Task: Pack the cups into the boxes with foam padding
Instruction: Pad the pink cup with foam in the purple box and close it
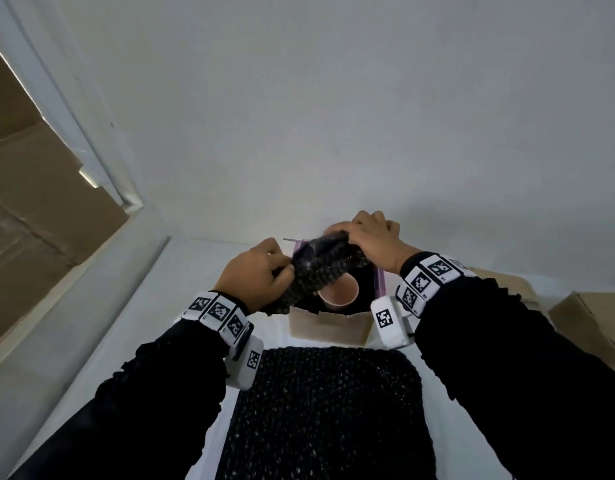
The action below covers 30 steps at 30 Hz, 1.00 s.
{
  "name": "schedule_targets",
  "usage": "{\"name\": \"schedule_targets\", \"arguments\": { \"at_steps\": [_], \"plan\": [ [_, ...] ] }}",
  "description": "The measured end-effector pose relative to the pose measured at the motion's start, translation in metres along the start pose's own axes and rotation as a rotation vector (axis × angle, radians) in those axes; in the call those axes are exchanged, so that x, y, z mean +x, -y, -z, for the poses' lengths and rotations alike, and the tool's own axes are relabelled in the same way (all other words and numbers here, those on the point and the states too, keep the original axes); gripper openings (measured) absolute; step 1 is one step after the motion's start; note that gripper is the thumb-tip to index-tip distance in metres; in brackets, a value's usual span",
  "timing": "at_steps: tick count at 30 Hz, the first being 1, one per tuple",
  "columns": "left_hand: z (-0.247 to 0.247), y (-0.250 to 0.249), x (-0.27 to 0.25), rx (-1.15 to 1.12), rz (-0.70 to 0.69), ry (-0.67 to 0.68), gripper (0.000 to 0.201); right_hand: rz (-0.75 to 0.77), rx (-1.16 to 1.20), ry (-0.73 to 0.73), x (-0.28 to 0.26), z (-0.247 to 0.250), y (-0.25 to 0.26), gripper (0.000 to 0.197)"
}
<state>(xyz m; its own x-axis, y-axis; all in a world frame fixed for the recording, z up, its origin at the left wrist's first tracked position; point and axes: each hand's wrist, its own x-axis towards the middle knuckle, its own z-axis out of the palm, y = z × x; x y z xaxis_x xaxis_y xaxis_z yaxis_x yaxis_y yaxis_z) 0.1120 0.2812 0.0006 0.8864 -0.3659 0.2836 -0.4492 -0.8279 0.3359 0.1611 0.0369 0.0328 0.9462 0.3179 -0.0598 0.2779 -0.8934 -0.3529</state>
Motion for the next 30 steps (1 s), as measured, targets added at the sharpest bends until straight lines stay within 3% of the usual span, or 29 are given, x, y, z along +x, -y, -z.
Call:
{"name": "schedule_targets", "arguments": {
  "at_steps": [4,6,8,11,18,21,23,26,30],
  "plan": [
    [-0.016,0.003,-0.006,0.066,0.009,0.16,0.034,0.113,-0.018,-0.009,0.02,-0.03,0.004,0.05],
    [-0.022,0.003,-0.01,0.055,0.033,0.23,0.045,0.153,0.023,-0.057,0.028,-0.047,0.005,0.044],
    [-0.028,0.004,-0.013,0.075,0.036,0.262,0.05,0.172,0.01,-0.146,0.036,-0.065,0.005,0.036],
    [-0.032,0.002,-0.013,0.11,0.036,0.255,0.039,0.184,0.086,-0.24,0.044,-0.087,0.003,0.03],
    [-0.042,-0.004,-0.006,0.119,0.115,0.248,0.034,0.259,0.025,-0.007,0.045,-0.117,-0.002,0.012],
    [-0.038,-0.002,-0.008,0.044,0.164,0.235,0.052,0.257,-0.166,0.064,0.044,-0.125,-0.008,0.023],
    [-0.033,0.003,-0.011,-0.069,0.216,0.179,0.05,0.229,-0.178,0.096,0.045,-0.123,-0.012,0.029],
    [-0.03,0.006,-0.005,-0.247,0.279,0.039,0.029,0.19,0.05,0.065,0.045,-0.117,-0.016,0.029],
    [-0.033,-0.008,0.012,-0.351,0.409,-0.098,0.01,0.083,0.589,-0.166,0.027,-0.098,-0.018,0.032]
  ]
}}
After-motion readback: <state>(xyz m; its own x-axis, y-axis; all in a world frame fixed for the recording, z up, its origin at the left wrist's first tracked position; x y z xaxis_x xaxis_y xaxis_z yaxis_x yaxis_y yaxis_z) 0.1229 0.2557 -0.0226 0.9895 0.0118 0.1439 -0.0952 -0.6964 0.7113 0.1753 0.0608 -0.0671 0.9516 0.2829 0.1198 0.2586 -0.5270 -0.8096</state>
